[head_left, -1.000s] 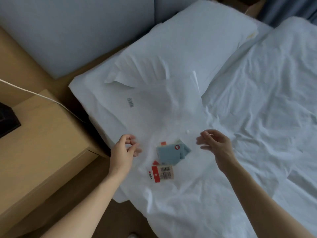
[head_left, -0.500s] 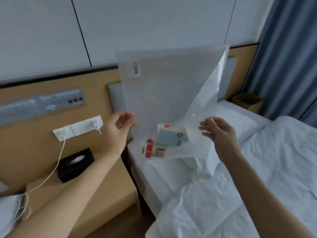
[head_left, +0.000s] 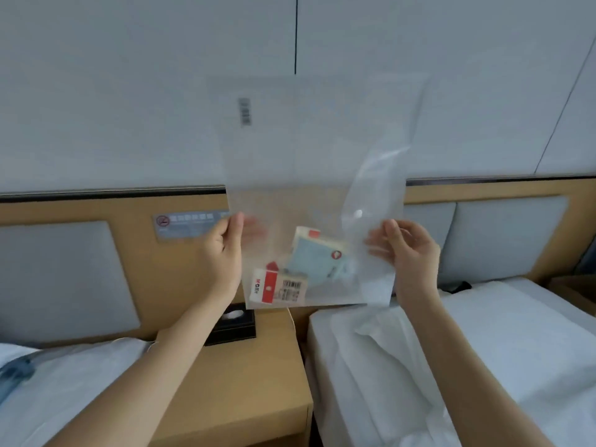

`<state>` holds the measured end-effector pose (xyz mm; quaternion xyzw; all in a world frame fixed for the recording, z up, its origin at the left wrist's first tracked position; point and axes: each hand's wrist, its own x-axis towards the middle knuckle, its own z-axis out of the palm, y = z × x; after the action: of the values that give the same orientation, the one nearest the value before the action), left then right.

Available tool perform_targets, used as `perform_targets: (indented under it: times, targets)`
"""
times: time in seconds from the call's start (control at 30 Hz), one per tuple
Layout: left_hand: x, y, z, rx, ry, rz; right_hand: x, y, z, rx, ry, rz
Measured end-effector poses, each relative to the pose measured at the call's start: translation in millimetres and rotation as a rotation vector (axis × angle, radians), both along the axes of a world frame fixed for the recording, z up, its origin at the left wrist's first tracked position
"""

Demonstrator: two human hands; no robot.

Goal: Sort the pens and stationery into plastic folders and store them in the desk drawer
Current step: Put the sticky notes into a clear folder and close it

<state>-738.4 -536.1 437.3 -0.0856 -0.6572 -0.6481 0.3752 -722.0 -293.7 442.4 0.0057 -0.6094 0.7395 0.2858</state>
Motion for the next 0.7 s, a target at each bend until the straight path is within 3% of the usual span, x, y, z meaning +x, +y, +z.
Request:
perform_targets:
  times: [0.23,0.43,0.6,0.7]
  targets:
    - [-0.5,-22.6,-17.4,0.035,-0.128,0.054,-29.8,-37.8,-30.1,0.062,-0.229,0.146]
    - [17.6,-24.1,27.4,0.058,0.015,0.142,-40.3,-47.5,-3.6,0.000,-0.049,0.182]
    - [2.6,-37.0,12.2,0.067,-0.117,0.144,-56.4,-66.0,-21.5,-0.006,-0.145,0.298]
    - [11.3,-41.7,9.6,0.037,-0.100,0.181,-58.2,-65.0,-14.3,0.007,-0.116,0.343]
